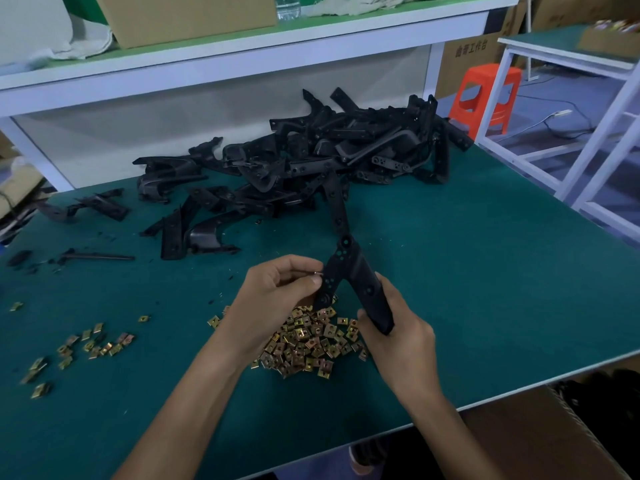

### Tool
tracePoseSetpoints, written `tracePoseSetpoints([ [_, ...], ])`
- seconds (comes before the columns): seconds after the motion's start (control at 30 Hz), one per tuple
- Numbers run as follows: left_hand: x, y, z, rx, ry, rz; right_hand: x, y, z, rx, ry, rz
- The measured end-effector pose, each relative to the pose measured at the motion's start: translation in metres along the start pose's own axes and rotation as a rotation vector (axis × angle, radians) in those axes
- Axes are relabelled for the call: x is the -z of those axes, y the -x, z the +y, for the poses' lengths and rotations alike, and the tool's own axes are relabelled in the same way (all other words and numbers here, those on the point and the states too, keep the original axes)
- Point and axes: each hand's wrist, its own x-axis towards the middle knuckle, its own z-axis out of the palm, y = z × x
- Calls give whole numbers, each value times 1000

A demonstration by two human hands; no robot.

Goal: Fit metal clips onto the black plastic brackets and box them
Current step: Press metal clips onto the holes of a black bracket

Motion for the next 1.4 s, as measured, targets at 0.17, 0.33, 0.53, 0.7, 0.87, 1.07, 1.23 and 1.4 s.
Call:
tracePoseSetpoints([
  [0.17,5,-3,1,2,28,36,0,1,-2,4,-26,-19],
  [0.33,4,-3,1,3,45,23,0,-1,-1,-3,-19,-13],
  [0.53,4,-2,3,17,88,49,1,0,-2,5,-29,-29],
  [0.7,6,0,4,18,42,17,0,0,-2,-1,-10,-44],
  [0.87,9,0,7,13,-69,-21,1,0,-3,9,10,-68],
  [1.07,17,-7,22,16,-250,-187,1,1,-2,26,40,-75],
  [1.23,12,-15,30,-2,-344,-303,0,1,1,-7,13,-68],
  [1.4,-4,-34,-2,-18,-380,-57,-1,-3,3,-107,-82,4],
])
